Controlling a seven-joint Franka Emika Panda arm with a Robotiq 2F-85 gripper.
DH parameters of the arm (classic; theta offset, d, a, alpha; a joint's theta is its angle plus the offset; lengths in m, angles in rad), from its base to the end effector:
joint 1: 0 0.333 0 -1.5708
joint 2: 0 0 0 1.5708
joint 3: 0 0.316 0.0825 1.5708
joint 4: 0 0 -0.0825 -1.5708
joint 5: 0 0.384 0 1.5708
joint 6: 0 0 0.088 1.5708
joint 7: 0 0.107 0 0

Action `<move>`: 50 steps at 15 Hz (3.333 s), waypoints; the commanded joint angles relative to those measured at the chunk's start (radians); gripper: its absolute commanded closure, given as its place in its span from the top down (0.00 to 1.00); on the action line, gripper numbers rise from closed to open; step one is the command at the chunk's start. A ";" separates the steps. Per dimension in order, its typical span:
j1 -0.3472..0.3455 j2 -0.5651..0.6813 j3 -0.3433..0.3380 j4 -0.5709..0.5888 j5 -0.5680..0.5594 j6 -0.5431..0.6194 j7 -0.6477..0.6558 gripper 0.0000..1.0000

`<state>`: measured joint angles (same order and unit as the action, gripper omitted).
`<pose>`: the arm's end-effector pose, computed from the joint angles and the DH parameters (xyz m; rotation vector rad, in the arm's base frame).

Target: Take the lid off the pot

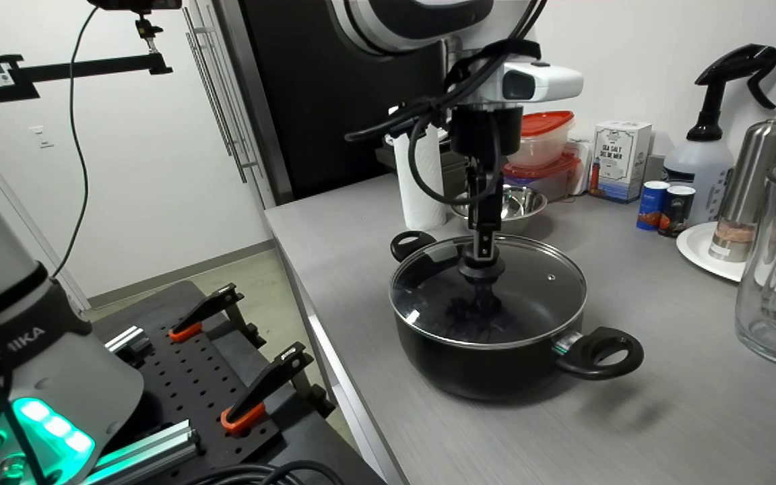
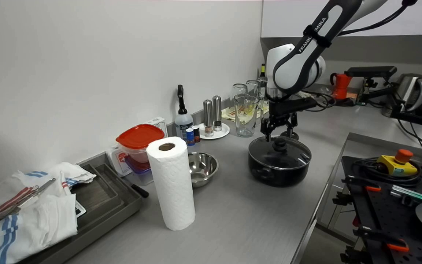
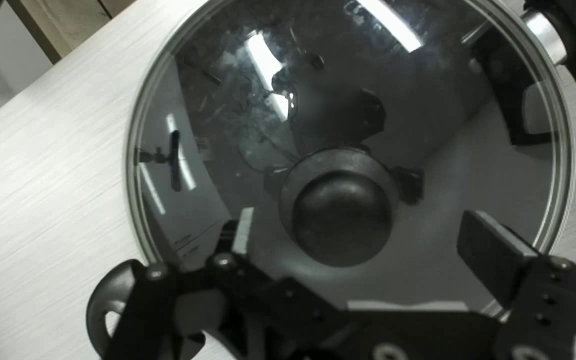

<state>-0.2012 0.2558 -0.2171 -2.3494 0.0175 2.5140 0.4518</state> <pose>0.4607 -0.2080 0.2184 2.7977 -1.3174 -0.1301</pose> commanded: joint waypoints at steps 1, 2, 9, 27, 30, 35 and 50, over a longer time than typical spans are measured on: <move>-0.002 0.025 0.004 0.038 0.076 -0.034 -0.068 1.00; -0.002 0.029 0.003 0.041 0.086 -0.036 -0.075 1.00; -0.009 0.054 -0.003 0.066 0.121 -0.041 -0.090 1.00; -0.023 0.077 -0.006 0.089 0.141 -0.060 -0.102 0.25; -0.025 0.054 -0.006 0.072 0.141 -0.060 -0.113 0.25; -0.034 -0.013 -0.007 0.025 0.145 -0.051 -0.168 0.25; 0.023 -0.113 0.009 -0.066 0.087 -0.016 -0.169 0.25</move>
<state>-0.2104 0.1985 -0.2157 -2.3696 0.1277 2.4865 0.2698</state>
